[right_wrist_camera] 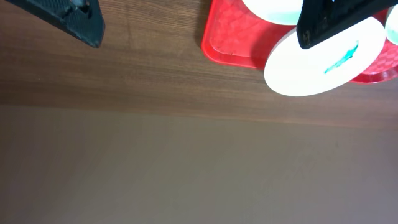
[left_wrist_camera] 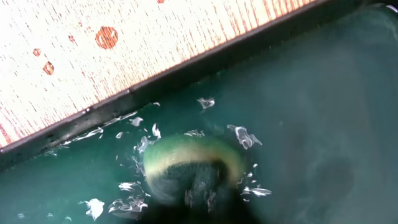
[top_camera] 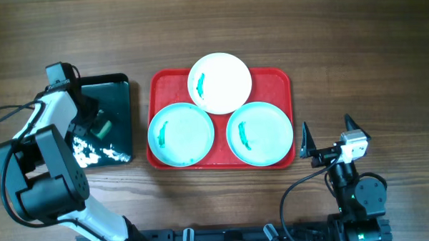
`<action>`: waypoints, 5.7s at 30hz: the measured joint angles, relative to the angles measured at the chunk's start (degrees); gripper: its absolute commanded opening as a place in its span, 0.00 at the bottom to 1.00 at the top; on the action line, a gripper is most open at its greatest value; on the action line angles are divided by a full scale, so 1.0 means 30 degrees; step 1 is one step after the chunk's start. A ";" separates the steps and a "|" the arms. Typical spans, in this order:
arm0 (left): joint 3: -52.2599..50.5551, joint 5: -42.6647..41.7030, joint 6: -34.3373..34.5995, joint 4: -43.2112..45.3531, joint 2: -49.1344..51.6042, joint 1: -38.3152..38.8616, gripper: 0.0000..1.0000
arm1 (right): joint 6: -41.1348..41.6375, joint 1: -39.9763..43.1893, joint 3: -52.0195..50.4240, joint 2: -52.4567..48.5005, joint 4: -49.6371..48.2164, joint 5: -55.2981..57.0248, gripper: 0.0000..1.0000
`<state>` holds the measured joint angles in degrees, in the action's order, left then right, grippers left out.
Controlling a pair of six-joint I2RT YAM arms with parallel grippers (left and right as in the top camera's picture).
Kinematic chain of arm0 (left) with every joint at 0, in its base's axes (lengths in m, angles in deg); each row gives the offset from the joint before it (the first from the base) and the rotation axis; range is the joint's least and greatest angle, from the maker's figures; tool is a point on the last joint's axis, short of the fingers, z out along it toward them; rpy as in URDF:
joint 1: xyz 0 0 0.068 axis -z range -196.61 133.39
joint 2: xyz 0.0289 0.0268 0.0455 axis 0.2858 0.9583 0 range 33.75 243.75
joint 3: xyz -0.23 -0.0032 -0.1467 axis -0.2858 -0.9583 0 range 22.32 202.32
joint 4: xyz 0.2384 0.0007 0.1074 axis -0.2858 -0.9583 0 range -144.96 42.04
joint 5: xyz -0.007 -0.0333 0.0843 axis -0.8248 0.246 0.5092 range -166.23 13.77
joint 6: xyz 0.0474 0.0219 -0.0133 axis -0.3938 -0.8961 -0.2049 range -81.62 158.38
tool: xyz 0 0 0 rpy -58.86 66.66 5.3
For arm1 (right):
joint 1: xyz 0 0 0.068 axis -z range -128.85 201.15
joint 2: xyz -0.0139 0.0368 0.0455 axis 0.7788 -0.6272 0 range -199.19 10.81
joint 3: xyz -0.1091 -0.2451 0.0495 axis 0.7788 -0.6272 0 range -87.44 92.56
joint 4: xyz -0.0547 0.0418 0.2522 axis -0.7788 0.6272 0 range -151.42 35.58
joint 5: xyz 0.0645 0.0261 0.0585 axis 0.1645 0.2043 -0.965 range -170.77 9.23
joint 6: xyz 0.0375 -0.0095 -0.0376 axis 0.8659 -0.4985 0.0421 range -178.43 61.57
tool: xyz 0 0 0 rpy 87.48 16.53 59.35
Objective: Clean dirty plates on tray and stack at the side
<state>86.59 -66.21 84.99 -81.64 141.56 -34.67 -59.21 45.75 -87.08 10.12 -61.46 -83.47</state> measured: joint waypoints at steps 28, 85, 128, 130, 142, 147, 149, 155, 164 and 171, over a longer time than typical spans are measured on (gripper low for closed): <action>0.0124 -0.5384 0.0058 -0.5289 -0.0073 -0.0073 0.04 | 0.0000 0.0000 0.0000 0.0000 0.0000 0.0000 1.00; 0.0233 -0.3912 0.0058 -0.1617 -0.0262 0.0015 0.67 | 0.0000 0.0000 0.0000 0.0000 0.0000 0.0000 1.00; -0.0066 -0.4874 0.0066 -0.2521 -0.0641 -0.0015 0.04 | 0.0000 0.0000 0.0000 0.0000 0.0000 0.0000 1.00; -0.0211 -0.5311 0.0066 -0.2696 -0.2448 -0.0015 0.04 | 0.0000 0.0000 0.0000 0.0000 0.0000 0.0000 1.00; -0.1122 -0.4211 0.0073 -0.0772 -0.6608 -0.0022 0.04 | 0.0000 0.0000 0.0000 0.0000 0.0000 0.0000 1.00; -0.1537 -0.4153 -0.1129 -0.1770 -0.4736 -0.0022 0.04 | 0.0000 0.0000 0.0000 0.0000 0.0000 0.0000 1.00; -0.1239 -0.5151 -0.1530 -0.1967 -0.7227 -0.0022 0.04 | 0.0000 0.0000 0.0000 0.0000 0.0000 0.0000 1.00; -0.0561 -0.8313 -0.3315 -0.6564 -1.2065 0.1756 0.04 | 0.0000 0.0000 0.0000 -0.0007 0.0000 0.0000 1.00; -0.2783 -0.9180 -0.5348 -0.5246 -1.0754 1.0375 0.04 | 0.0000 0.0000 0.0000 -0.0015 0.0000 0.0000 1.00; -0.3300 -0.7278 -0.3883 -0.2295 -0.6266 1.3522 0.07 | 0.0000 0.0000 0.0000 -0.0015 0.0000 0.0000 1.00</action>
<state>76.69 -88.04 73.34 -88.52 122.76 5.89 -59.21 45.75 -87.08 10.08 -61.46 -83.47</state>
